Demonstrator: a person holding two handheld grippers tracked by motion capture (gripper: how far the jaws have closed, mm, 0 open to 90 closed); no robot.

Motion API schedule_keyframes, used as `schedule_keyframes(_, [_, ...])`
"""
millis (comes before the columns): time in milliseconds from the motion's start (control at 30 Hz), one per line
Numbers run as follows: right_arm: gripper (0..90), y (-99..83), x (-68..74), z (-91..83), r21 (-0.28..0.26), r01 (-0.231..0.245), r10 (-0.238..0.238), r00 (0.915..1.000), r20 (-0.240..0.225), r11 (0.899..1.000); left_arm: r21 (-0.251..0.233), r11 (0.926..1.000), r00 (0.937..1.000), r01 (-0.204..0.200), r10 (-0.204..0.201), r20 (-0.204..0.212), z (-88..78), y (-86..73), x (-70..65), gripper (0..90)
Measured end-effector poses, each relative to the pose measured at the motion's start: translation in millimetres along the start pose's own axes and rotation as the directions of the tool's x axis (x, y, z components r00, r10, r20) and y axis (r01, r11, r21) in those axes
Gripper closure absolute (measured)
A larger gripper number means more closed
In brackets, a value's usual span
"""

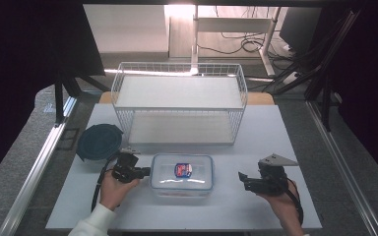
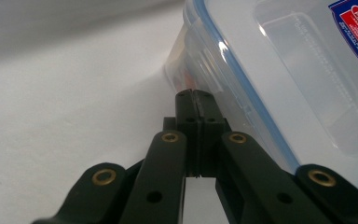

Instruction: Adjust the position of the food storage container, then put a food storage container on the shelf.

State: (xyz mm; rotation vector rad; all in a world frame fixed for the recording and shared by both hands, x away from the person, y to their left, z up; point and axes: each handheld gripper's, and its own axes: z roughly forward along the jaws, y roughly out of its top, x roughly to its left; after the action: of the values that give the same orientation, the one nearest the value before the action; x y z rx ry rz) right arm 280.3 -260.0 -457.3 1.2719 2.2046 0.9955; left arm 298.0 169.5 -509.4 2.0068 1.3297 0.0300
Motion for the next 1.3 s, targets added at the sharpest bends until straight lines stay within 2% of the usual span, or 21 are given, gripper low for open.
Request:
schedule_keyframes(133, [19.3, 1.1, 2.6, -0.5, -0.008, 0.007, -0.007, 1.0000, 0.003, 1.000, -0.014, 0.9999, 0.9999, 0.006, -0.005, 0.014, -5.4, 0.5, 2.8, 90.0])
schedule_keyframes(200, [19.4, 2.3, 4.4, -1.8, -0.019, 0.015, -0.015, 0.9999, 0.005, 1.000, -0.046, 0.9990, 1.0000, 0.000, 0.000, -0.004, -19.1, 1.9, 4.5, 90.0])
schedule_keyframes(300, [19.8, 3.7, 6.9, -2.9, -0.034, 0.022, -0.021, 0.9997, 0.008, 0.999, -0.116, 0.9933, 0.9999, -0.006, 0.004, -0.016, -42.2, 3.4, 4.4, 90.0])
schedule_keyframes(400, [19.8, 4.8, 9.9, -0.5, -0.034, 0.023, -0.023, 0.9997, 0.001, 0.999, -0.148, 0.9888, 0.9997, -0.018, 0.015, -0.018, -54.0, 1.9, 1.7, 87.9])
schedule_keyframes(533, [19.8, 6.4, 15.3, 3.1, -0.035, 0.030, -0.031, 0.9991, -0.028, 0.999, -0.179, 0.9838, 0.9996, -0.016, 0.012, -0.026, -60.4, -2.1, -2.3, 66.8])
schedule_keyframes(600, [19.8, 7.8, 17.2, 4.0, -0.043, 0.028, -0.030, 0.9984, -0.048, 0.999, -0.177, 0.9842, 1.0000, 0.010, -0.010, 0.001, -63.4, -2.0, -2.8, 52.9])
schedule_keyframes(667, [19.8, 9.1, 18.1, 4.5, -0.051, 0.023, -0.027, 0.9970, -0.072, 0.998, -0.180, 0.9834, 0.9995, 0.022, -0.018, 0.027, -67.2, -1.9, -4.1, 43.6])
schedule_keyframes(833, [21.1, 10.1, 19.2, 4.7, -0.068, 0.009, -0.018, 0.9919, -0.126, 0.998, -0.202, 0.9791, 0.9996, 0.027, -0.025, 0.014, -74.5, -2.4, -10.0, 26.1])
schedule_keyframes(933, [21.1, 11.4, 20.2, 3.8, -0.080, -0.008, -0.005, 0.9861, -0.166, 0.997, -0.200, 0.9792, 0.9993, 0.034, -0.031, 0.020, -74.9, -3.0, -10.0, 20.5])
schedule_keyframes(1033, [20.6, 12.9, 21.8, 2.8, -0.085, -0.024, 0.006, 0.9793, -0.202, 0.996, -0.192, 0.9796, 0.9979, 0.059, -0.052, 0.037, -72.1, -3.0, -7.4, 15.9])
schedule_keyframes(1100, [19.9, 13.6, 23.0, 3.0, -0.084, -0.046, 0.025, 0.9717, -0.235, 0.995, -0.192, 0.9790, 0.9970, 0.070, -0.062, 0.047, -70.2, -3.0, -6.0, 14.1])
schedule_keyframes(1167, [19.8, 14.3, 25.1, 3.2, -0.071, -0.054, 0.034, 0.9664, -0.255, 0.996, -0.193, 0.9781, 0.9960, 0.079, -0.069, 0.057, -68.5, -2.4, -5.4, 12.1])
schedule_keyframes(1233, [19.5, 14.1, 27.7, 4.7, -0.057, -0.049, 0.033, 0.9645, -0.262, 0.997, -0.197, 0.9761, 0.9939, 0.092, -0.078, 0.078, -67.5, -1.3, -5.3, 11.0])
schedule_keyframes(1300, [18.9, 14.3, 29.4, 6.3, -0.045, -0.074, 0.058, 0.9557, -0.288, 0.996, -0.196, 0.9756, 0.9923, 0.099, -0.082, 0.093, -65.8, -0.4, -6.0, 10.0])
